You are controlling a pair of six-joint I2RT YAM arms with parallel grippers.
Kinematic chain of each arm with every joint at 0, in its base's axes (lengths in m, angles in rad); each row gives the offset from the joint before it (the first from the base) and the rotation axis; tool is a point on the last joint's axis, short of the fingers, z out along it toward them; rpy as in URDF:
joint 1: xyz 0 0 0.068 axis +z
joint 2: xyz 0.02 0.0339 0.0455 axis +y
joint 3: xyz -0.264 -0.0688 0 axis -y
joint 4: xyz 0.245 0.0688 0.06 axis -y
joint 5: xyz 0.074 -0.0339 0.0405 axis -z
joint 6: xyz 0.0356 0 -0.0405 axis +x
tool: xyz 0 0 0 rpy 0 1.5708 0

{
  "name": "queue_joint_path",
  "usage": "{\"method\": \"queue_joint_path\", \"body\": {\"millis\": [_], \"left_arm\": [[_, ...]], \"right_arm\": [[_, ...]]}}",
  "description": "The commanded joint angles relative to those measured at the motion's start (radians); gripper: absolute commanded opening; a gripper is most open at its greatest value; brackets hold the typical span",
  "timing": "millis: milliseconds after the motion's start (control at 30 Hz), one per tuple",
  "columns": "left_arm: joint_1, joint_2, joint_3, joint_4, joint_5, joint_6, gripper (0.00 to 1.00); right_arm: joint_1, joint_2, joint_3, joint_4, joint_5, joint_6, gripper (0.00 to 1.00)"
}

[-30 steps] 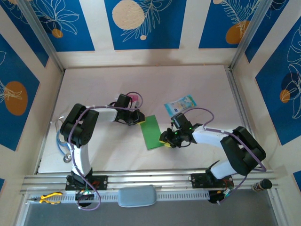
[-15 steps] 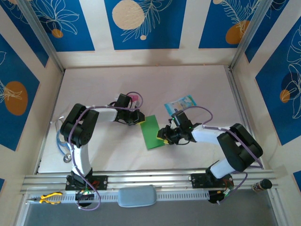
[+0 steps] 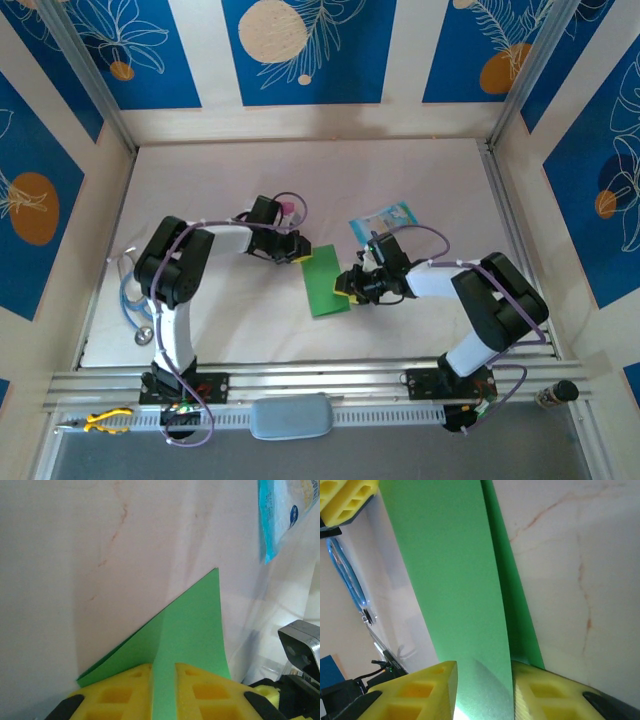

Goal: Fold a paper plane with a square sheet of paper (pick it up from the middle)
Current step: Fold the triangle a second time at the center of the table.

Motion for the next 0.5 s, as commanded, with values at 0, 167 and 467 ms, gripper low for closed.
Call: {"method": "queue_joint_path", "body": {"millis": [0,167,467], "left_arm": [[-0.004,0.033,0.039,-0.006,0.032,0.055,0.20],[-0.006,0.016,0.072,-0.034,0.040,0.088,0.25],[-0.009,-0.148,0.055,-0.089,-0.039,0.136,0.37]], "right_arm": [[-0.014,0.028,0.027,0.016,-0.055,-0.046,0.31],[-0.032,0.066,0.052,0.023,-0.085,-0.069,0.28],[-0.062,0.120,0.105,0.017,-0.118,-0.097,0.19]]}}
